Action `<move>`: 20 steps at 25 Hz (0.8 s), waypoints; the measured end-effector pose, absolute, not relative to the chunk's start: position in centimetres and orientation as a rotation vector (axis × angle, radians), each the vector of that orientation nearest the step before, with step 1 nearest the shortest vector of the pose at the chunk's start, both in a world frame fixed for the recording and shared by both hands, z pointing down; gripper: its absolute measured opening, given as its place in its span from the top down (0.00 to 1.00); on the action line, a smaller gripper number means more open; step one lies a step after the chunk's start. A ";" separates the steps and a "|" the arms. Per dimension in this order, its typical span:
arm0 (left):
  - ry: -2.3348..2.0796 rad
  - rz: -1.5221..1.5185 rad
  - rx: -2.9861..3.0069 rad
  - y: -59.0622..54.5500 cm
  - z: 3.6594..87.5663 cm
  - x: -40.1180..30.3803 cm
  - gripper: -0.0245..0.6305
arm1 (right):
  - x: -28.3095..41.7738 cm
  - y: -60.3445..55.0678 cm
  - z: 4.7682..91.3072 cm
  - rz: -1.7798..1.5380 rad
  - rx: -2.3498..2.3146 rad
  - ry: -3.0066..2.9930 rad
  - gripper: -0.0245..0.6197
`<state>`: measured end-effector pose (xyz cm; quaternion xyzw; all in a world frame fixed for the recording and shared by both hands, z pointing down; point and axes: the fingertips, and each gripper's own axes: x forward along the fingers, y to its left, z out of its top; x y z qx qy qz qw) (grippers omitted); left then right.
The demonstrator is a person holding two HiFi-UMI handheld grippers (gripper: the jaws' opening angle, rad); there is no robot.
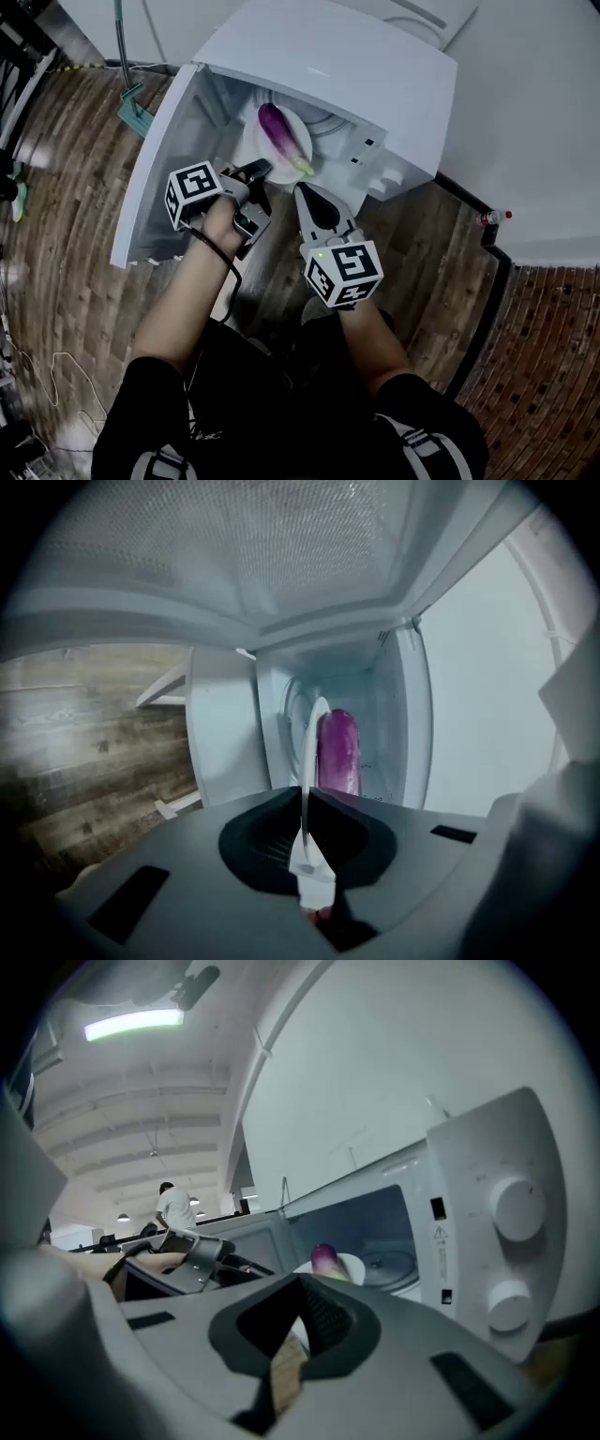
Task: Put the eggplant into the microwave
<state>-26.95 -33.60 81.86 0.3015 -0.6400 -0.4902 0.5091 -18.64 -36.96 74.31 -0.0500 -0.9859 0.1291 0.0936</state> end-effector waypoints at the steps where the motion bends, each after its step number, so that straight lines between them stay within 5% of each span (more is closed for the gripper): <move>1: -1.550 -1.173 0.747 -33.9 82.5 -27.1 0.94 | -18.8 -37.0 75.2 0.377 -0.160 -2.937 0.95; 20: -1.658 -1.084 0.835 -40.4 84.5 -33.4 0.94 | -15.5 -39.0 78.3 0.268 -0.120 -3.066 0.95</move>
